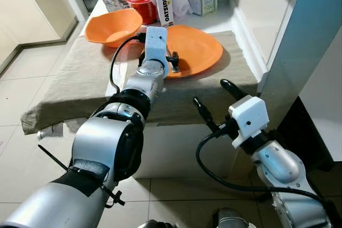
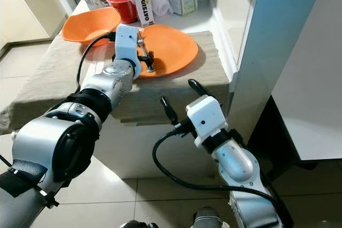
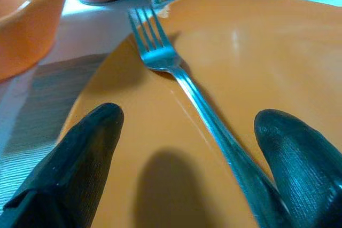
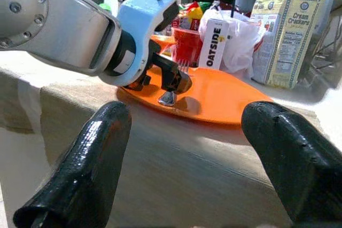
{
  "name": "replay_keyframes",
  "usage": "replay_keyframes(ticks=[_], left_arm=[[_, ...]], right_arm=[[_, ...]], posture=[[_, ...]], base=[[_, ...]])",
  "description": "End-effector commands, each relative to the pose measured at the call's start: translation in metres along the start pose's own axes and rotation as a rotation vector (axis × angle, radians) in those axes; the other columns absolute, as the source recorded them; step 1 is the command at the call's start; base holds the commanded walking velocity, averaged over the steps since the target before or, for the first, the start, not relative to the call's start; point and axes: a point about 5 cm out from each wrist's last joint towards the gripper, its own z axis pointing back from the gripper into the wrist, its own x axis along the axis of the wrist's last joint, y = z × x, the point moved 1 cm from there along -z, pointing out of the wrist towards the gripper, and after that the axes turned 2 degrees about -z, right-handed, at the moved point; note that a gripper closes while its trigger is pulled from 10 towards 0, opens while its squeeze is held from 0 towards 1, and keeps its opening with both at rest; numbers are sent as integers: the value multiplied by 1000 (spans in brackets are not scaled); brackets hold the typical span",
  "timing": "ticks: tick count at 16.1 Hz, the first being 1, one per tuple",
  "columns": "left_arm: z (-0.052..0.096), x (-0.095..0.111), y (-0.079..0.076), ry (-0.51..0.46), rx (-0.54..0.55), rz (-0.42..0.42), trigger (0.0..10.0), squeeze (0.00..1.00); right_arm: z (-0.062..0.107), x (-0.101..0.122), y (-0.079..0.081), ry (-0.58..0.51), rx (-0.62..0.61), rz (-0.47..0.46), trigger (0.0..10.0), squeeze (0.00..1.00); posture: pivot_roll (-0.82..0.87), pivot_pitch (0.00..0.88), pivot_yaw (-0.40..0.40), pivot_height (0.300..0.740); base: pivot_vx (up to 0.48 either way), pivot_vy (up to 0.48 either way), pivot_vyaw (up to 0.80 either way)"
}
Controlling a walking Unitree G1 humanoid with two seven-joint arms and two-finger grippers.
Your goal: Setting the table
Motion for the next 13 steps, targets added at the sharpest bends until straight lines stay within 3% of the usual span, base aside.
replay_keyframes(ticks=[1,9,10,12,13], left_arm=[[0,-5,1,31,-7,6,10000,0],[1,-25,-1,117,-39,-2,10000,0],[1,-26,-1,123,-41,11,0,0],[1,-28,-1,132,-42,38,0,0],[2,-31,-1,149,-51,92,0,0]], right_arm=[[0,5,6,-15,16,4,10000,0],[1,7,7,-3,11,2,10000,0],[1,7,7,-3,12,1,10000,0],[2,7,7,-1,12,-1,10000,0],[3,6,7,2,12,-2,10000,0]], posture=[[-356,83,198,735],[-359,93,199,735],[-357,93,199,735],[-357,92,198,735],[-357,89,194,735]], base=[[0,0,0],[0,0,0],[0,0,0],[0,0,0],[0,0,0]])
